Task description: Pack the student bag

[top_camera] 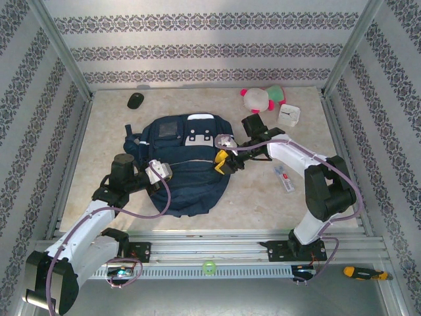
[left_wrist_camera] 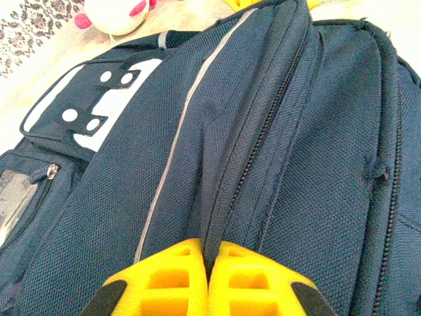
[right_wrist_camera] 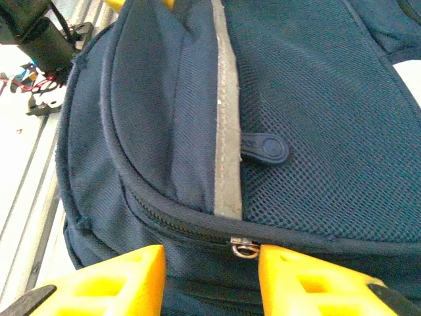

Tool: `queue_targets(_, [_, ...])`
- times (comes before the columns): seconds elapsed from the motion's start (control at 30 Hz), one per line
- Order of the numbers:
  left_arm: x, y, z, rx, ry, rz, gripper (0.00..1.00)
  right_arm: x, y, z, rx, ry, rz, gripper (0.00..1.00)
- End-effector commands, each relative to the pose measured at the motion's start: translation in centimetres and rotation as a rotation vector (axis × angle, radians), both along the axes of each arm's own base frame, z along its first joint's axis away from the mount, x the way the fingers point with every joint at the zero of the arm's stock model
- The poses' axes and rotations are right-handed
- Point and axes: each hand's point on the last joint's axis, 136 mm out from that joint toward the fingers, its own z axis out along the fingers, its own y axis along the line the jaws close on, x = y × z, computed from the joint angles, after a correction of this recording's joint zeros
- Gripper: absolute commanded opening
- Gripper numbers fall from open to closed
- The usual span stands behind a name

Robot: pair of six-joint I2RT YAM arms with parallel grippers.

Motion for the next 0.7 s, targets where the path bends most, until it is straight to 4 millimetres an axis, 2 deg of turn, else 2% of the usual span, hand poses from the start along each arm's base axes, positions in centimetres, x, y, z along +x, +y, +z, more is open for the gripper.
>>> queue_targets(0.0, [1.2, -0.6, 3.3, -0.074, -0.125, -0.014, 0.00, -1.9, 1.2, 1.1, 0.067, 0.067, 0.067, 0.36])
queue_targets(0.03, [1.2, -0.7, 3.3, -0.077, -0.127, -0.017, 0.00, -1.8, 1.2, 0.9, 0.057, 0.064, 0.064, 0.36])
queue_targets(0.1, [1.1, -0.7, 3.4, -0.080, -0.128, -0.021, 0.00, -1.0, 1.1, -0.3, -0.016, 0.024, 0.034, 0.44])
queue_targets(0.2, [1.1, -0.8, 3.5, -0.084, -0.132, -0.025, 0.00, 0.3, 0.7, -1.9, -0.128, -0.060, -0.017, 0.46])
queue_targets(0.43, [0.8, -1.0, 4.1, -0.105, -0.146, -0.041, 0.00, 2.9, 0.3, -2.7, -0.186, -0.147, -0.101, 0.44])
queue_targets(0.47, [0.7, -1.1, 4.2, -0.115, -0.147, -0.047, 0.00, 3.2, 0.4, -2.7, -0.186, -0.155, -0.109, 0.36])
queue_targets(0.5, [0.6, -1.1, 3.9, -0.110, -0.138, -0.048, 0.00, 3.0, 0.6, -2.0, -0.160, -0.155, -0.098, 0.22])
queue_targets(0.67, [1.4, -0.2, 2.9, -0.050, -0.133, 0.009, 0.00, 0.3, 0.7, 0.9, -0.065, -0.120, -0.059, 0.04])
